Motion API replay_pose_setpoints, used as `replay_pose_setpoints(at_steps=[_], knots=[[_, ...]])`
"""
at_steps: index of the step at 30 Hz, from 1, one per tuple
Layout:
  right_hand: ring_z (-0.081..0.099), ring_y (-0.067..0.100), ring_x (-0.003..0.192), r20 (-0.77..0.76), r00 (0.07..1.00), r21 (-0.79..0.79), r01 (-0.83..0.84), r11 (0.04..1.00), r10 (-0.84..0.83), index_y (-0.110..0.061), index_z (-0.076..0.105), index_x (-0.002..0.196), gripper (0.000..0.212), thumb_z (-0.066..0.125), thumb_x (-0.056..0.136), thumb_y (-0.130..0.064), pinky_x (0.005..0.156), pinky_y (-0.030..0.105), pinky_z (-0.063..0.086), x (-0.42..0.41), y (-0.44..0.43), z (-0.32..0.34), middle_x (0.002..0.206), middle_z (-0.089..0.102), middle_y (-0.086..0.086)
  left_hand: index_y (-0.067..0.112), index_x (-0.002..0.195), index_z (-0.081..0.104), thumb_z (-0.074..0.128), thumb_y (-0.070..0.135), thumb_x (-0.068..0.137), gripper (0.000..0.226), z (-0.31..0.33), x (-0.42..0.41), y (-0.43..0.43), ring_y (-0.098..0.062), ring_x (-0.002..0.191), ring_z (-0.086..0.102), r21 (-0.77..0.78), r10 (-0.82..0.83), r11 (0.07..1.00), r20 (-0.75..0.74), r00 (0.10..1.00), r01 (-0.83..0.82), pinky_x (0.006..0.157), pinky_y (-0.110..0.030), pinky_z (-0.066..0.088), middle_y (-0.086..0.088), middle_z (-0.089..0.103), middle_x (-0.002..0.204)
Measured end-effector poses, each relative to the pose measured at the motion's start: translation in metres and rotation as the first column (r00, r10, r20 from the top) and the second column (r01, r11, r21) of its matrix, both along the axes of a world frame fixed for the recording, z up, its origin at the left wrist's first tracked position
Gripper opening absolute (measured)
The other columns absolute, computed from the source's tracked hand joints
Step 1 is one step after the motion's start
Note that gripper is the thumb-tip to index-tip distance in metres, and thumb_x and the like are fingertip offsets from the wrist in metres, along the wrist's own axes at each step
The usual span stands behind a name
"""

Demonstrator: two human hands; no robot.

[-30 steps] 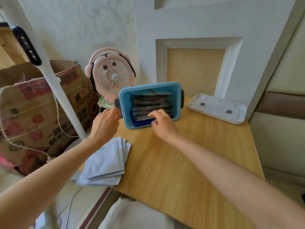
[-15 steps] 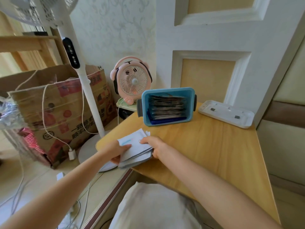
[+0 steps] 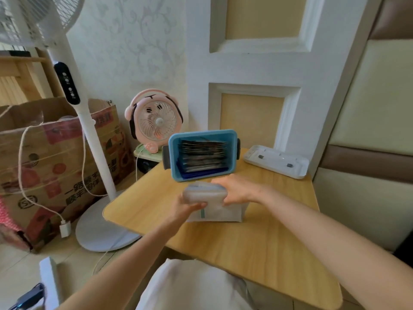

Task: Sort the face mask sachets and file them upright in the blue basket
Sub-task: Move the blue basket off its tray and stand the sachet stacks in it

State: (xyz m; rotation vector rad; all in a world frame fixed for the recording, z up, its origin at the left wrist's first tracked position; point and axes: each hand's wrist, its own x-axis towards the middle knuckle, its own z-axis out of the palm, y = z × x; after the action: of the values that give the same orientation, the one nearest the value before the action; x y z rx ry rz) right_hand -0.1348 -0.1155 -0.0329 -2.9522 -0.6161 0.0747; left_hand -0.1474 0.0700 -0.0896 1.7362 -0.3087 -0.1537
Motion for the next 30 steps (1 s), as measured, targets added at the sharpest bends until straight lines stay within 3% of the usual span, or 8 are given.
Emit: replay_pose_setpoints(at_steps=[2, 5, 8, 11, 17, 22, 25, 30], knots=[[0.057, 0.012, 0.093, -0.089, 0.99, 0.289, 0.128, 0.949, -0.106, -0.028, 0.057, 0.106, 0.04, 0.075, 0.07, -0.023, 0.076, 0.03, 0.05, -0.002, -0.025, -0.005, 0.104, 0.061, -0.006, 0.029, 0.099, 0.053, 0.069, 0.004, 0.077, 0.037, -0.007, 0.001, -0.008, 0.0, 0.087, 0.062, -0.096, -0.017, 0.995, -0.058, 0.998, 0.011, 0.071, -0.015, 0.05, 0.004, 0.062, 0.098], [0.061, 0.018, 0.099, -0.299, 0.936, 0.778, 0.352, 0.519, -0.186, -0.02, 0.056, 0.107, 0.041, 0.077, 0.072, -0.013, 0.076, 0.025, 0.052, -0.017, -0.056, -0.02, 0.109, 0.062, 0.001, 0.022, 0.114, 0.053, 0.071, 0.009, 0.075, 0.045, -0.014, 0.008, -0.011, -0.019, 0.098, 0.062, -0.187, -0.004, 0.982, -0.16, 0.987, -0.026, 0.076, -0.028, 0.051, -0.004, 0.064, 0.107], [0.063, 0.02, 0.097, -0.415, 0.898, 0.879, 0.437, 0.193, -0.145, -0.02, 0.053, 0.103, 0.037, 0.072, 0.076, -0.002, 0.079, 0.028, 0.054, -0.03, -0.049, -0.052, 0.102, 0.064, 0.003, 0.021, 0.12, 0.05, 0.07, 0.004, 0.077, 0.05, -0.02, 0.009, -0.021, -0.026, 0.103, 0.061, -0.222, -0.009, 0.975, -0.172, 0.985, -0.03, 0.079, -0.036, 0.054, -0.007, 0.063, 0.113], [0.061, 0.019, 0.104, -0.353, 0.917, 0.926, 0.371, 0.073, -0.186, -0.024, 0.051, 0.102, 0.041, 0.07, 0.077, 0.002, 0.086, 0.03, 0.052, -0.028, -0.033, -0.061, 0.103, 0.064, 0.0, 0.02, 0.123, 0.049, 0.069, 0.0, 0.077, 0.055, -0.019, 0.013, -0.032, -0.025, 0.106, 0.06, -0.247, 0.037, 0.967, -0.128, 0.991, -0.068, 0.089, -0.041, 0.051, -0.005, 0.063, 0.114], [0.054, 0.021, 0.114, -0.284, 0.907, 0.911, 0.357, 0.208, -0.312, -0.019, 0.041, 0.121, 0.065, 0.076, 0.07, 0.001, 0.088, 0.028, 0.049, -0.02, -0.039, -0.064, 0.116, 0.057, 0.002, 0.032, 0.124, 0.031, 0.07, 0.003, 0.077, 0.068, -0.023, 0.016, -0.035, -0.021, 0.112, 0.054, -0.141, 0.025, 0.99, 0.0, 1.0, -0.025, 0.089, -0.035, 0.05, -0.002, 0.053, 0.12], [0.029, -0.002, 0.128, -0.011, 0.935, 0.917, 0.15, 0.368, -0.354, -0.034, 0.028, 0.142, 0.09, 0.071, 0.074, 0.006, 0.103, 0.013, 0.032, -0.027, -0.041, -0.068, 0.142, 0.03, -0.018, 0.044, 0.138, 0.01, 0.073, 0.003, 0.075, 0.098, -0.024, 0.026, -0.036, -0.012, 0.119, 0.042, 0.12, 0.059, 0.983, 0.515, 0.855, -0.14, 0.095, -0.031, 0.043, 0.0, 0.036, 0.134], [0.048, 0.006, 0.112, 0.2, 0.899, 0.805, 0.076, 0.588, -0.389, -0.036, 0.045, 0.128, 0.071, 0.071, 0.075, 0.003, 0.099, 0.025, 0.046, -0.03, -0.042, -0.073, 0.124, 0.05, -0.005, 0.046, 0.133, 0.022, 0.065, 0.011, 0.084, 0.074, -0.025, 0.018, -0.033, -0.008, 0.108, 0.04, 0.296, -0.037, 0.932, 0.653, 0.757, -0.21, 0.089, -0.031, 0.05, 0.004, 0.036, 0.122], [0.049, 0.007, 0.105, 0.331, 0.868, 0.705, 0.032, 0.709, -0.369, -0.033, 0.038, 0.137, 0.073, 0.072, 0.078, -0.006, 0.089, 0.018, 0.048, -0.039, -0.046, -0.087, 0.118, 0.048, -0.002, 0.038, 0.131, 0.025, 0.062, 0.012, 0.086, 0.063, -0.035, 0.008, -0.033, -0.014, 0.105, 0.045, 0.274, -0.039, 0.936, 0.708, 0.706, -0.223, 0.082, -0.03, 0.055, -0.002, 0.036, 0.119]])
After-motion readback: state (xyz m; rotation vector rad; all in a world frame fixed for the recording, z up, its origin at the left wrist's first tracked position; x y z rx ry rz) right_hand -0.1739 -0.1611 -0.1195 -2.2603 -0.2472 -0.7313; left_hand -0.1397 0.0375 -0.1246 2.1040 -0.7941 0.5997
